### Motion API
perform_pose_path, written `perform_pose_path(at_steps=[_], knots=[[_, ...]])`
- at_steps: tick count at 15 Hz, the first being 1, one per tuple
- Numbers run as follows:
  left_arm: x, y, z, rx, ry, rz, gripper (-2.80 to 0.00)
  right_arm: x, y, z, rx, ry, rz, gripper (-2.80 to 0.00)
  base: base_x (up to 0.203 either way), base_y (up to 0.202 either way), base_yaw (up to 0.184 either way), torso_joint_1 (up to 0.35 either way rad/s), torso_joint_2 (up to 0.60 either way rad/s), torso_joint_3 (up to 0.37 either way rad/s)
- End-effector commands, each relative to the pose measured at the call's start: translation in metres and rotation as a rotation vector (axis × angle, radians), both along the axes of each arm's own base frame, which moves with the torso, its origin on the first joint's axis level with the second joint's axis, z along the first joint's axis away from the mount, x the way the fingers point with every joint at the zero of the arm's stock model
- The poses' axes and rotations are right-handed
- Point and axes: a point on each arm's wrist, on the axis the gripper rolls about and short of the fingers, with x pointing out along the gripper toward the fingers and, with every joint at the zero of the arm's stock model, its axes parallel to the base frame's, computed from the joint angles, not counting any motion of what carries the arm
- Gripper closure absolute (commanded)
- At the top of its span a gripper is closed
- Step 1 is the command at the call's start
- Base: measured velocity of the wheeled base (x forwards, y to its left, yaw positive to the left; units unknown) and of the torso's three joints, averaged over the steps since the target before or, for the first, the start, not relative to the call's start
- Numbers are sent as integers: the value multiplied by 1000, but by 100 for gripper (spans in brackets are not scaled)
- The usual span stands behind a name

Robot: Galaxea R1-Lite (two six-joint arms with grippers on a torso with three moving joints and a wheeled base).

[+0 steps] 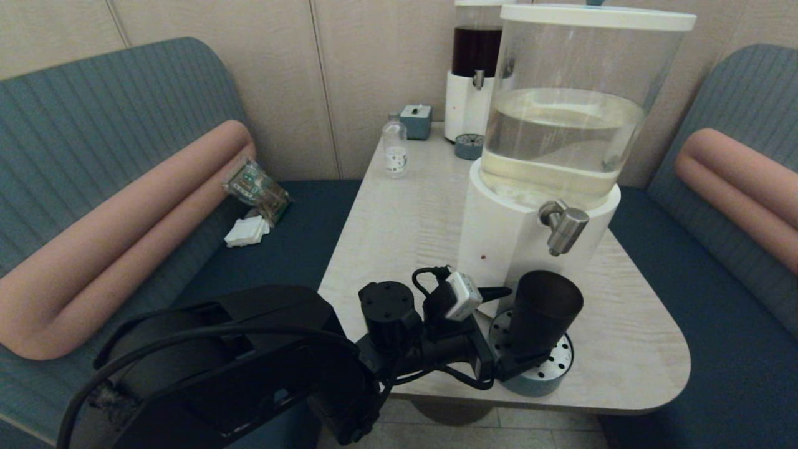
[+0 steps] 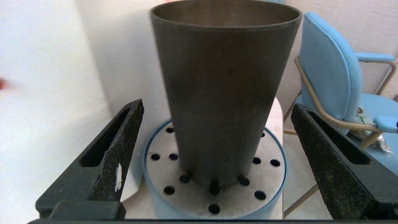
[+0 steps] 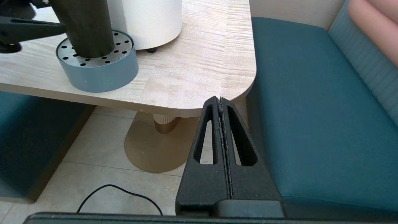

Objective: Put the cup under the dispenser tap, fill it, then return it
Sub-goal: Place the cup next to the water dispenser

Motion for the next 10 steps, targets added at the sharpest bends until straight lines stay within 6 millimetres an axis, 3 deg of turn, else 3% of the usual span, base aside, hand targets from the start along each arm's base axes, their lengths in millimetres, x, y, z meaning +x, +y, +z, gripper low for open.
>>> perform_pose_path(at_steps=[1, 10], knots=[[0, -5, -4, -4, -6, -14, -280, 1, 0, -3, 0, 10, -1, 0, 0, 0, 0, 0, 0, 0], [2, -24, -7, -19, -23, -47, -280, 1, 0, -3, 0, 10, -1, 0, 0, 0, 0, 0, 0, 0]])
